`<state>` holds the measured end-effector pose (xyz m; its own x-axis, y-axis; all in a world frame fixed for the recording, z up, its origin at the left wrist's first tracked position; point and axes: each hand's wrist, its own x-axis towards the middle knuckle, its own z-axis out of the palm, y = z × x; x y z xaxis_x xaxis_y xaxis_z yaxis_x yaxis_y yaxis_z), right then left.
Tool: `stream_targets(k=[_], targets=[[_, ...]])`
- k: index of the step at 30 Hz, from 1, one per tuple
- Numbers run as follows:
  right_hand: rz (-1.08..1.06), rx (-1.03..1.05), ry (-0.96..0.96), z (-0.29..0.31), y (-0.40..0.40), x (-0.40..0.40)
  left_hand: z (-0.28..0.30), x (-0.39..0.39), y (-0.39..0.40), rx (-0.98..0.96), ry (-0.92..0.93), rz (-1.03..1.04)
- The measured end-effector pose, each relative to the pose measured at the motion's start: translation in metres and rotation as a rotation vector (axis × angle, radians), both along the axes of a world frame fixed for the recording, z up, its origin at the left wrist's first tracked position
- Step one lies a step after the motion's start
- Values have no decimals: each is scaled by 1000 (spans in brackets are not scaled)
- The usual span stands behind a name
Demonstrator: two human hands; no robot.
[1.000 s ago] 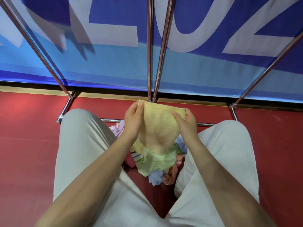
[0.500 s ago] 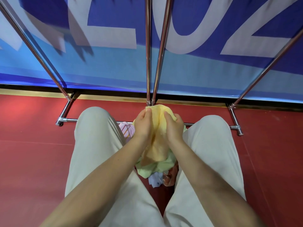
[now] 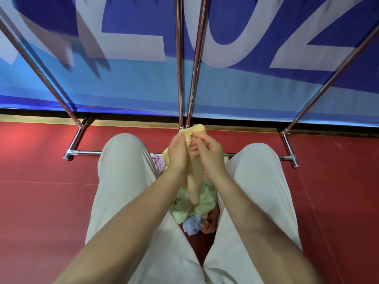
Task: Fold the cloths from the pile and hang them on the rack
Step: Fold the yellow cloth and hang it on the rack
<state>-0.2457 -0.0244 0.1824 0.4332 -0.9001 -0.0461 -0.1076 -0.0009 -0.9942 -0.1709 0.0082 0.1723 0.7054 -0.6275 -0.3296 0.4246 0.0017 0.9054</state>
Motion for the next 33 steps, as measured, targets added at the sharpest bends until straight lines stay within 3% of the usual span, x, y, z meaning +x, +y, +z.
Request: stream_targets(k=[4,12,17,20,28,33], targets=[[28,-470,213,-7,-7,-6,7,0,2,-38,25,-25],[-139,-585,226,-10,-10,-11,8,6,3,-10,-12,-69],[-12,-254,308,-13,-13,-16,7,10,6,22,21,-111],[-30,-229,412,-17,-12,-18,6,7,8,15,12,-123],[-101,6,254,-22,-8,-18,5,-3,13,52,89,-215],[-93,68,195,-19,-4,-19,2,-7,22,31,-176,-289]])
